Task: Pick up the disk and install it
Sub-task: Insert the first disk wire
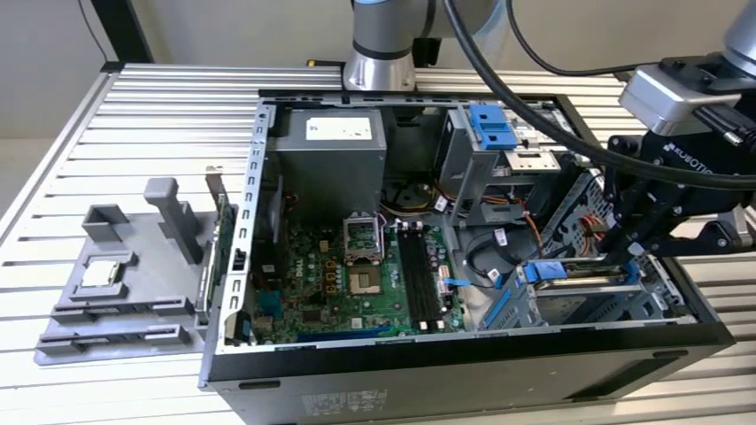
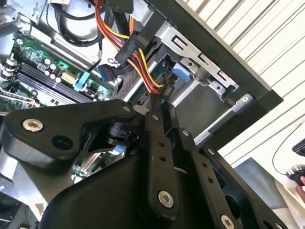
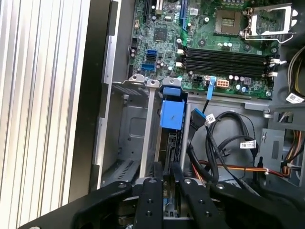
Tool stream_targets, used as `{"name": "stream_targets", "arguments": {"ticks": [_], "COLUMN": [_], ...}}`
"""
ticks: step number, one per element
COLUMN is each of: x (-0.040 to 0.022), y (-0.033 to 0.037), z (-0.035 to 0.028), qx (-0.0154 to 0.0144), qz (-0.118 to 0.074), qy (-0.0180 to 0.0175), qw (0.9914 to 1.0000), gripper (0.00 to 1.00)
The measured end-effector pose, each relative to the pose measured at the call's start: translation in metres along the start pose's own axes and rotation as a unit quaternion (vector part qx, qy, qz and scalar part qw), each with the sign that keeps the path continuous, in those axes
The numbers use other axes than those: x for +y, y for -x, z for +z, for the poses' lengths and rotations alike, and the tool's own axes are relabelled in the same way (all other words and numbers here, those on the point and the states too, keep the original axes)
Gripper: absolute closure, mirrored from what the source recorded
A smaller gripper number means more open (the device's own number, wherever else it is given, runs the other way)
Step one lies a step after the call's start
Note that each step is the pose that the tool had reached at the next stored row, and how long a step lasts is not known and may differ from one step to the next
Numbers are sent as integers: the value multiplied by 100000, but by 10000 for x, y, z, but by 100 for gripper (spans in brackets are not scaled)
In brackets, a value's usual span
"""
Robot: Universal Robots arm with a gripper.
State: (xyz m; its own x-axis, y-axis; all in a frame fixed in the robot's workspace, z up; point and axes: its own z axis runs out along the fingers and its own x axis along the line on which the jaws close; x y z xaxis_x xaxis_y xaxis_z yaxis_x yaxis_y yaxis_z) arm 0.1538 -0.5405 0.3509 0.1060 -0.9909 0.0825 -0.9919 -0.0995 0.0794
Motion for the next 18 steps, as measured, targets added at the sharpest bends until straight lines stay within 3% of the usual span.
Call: {"name": "stream_targets", "arguments": {"ticks": [3,7,8,12,17,18], "x": [37,60,62,76,157,173], "y": [15,32,39,66,82,84], "z": [9,21,27,35,44,46], "qx": [310,362,397,620,1107,1202], "qz": [-7,-126,-148,-140,27,45], "qy": [-718,-1106,-1406,-3208,-4892,-5053], "qw": [99997,99993,99989,99947,99874,99865], "gripper": [100,100,100,100,100,100]}}
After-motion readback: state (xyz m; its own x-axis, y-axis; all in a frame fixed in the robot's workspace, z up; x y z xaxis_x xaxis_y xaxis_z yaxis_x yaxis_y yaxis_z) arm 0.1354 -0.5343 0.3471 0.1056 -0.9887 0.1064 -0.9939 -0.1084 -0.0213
